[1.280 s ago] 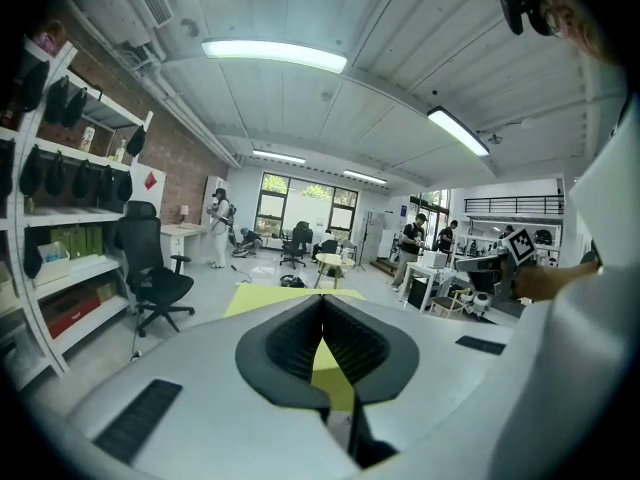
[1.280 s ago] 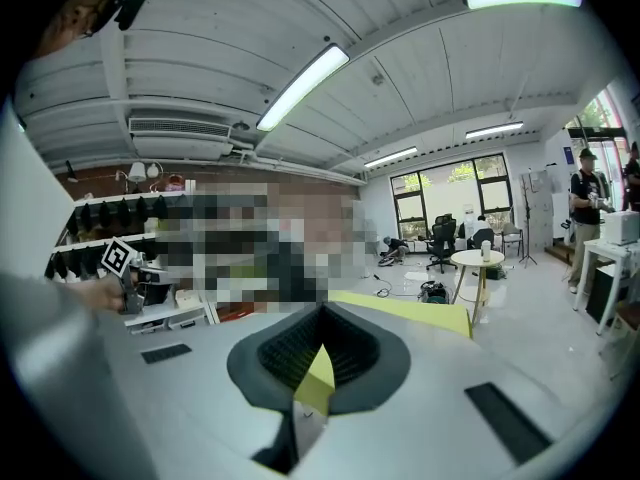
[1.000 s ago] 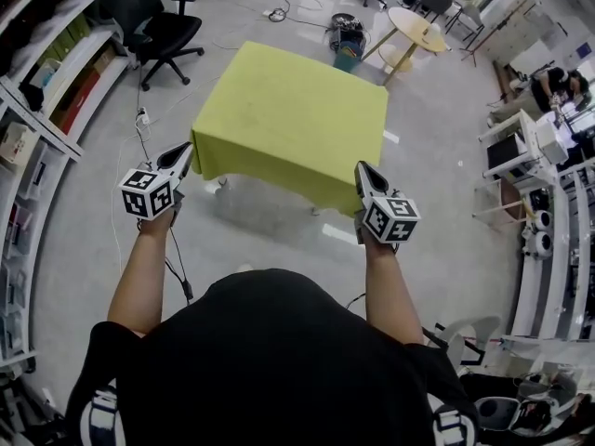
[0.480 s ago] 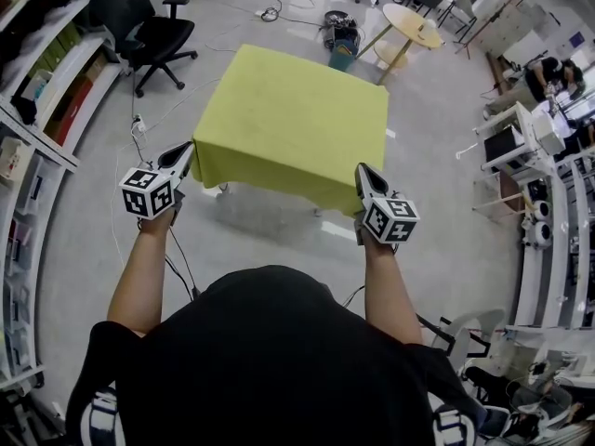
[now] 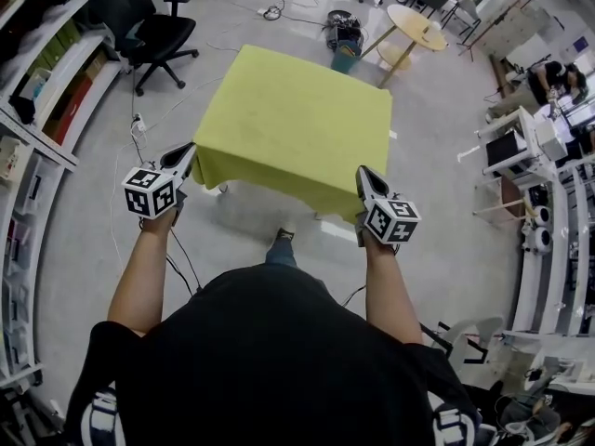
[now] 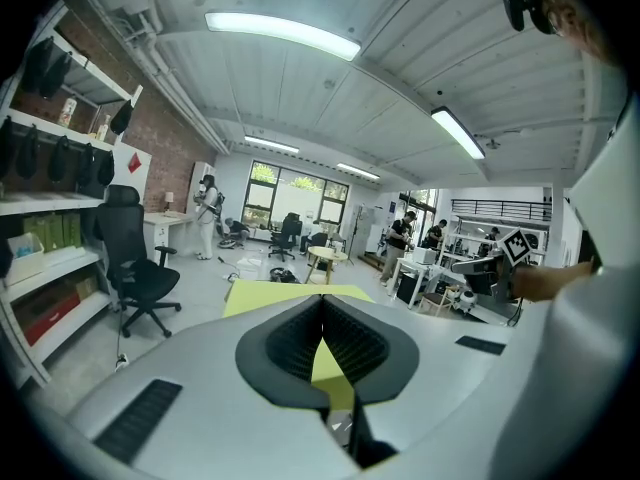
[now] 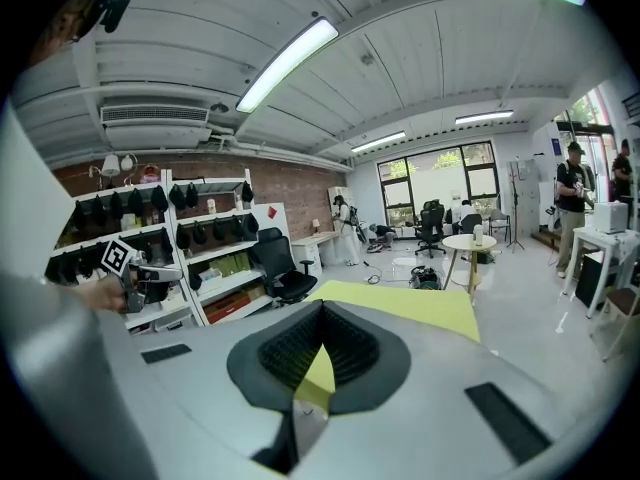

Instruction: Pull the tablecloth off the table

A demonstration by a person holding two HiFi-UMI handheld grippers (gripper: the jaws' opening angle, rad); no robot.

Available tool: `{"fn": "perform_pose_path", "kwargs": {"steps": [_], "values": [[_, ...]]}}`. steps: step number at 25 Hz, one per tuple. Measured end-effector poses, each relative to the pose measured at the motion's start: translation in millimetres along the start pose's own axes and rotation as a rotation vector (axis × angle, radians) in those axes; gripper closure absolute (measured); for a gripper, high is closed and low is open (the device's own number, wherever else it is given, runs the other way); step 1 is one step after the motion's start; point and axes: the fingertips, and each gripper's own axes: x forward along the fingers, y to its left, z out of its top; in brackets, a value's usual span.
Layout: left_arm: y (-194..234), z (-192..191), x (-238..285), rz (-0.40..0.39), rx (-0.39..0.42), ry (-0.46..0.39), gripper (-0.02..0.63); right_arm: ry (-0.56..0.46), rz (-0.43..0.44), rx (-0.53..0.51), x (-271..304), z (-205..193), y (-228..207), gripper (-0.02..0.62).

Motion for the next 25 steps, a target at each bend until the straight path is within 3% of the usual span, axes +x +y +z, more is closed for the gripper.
{"fn": "perform_pose_path", "kwargs": {"steps": [8,25], "values": [[21,31,74,0.034,0.017,0.017,0.584,0.002,0.064,0.027,88,26,-49,0.577],[100,115,353,0.086,-0.007,0.045,0.584,0.063,0.123,0.033,330,105,-239,0.575]]}}
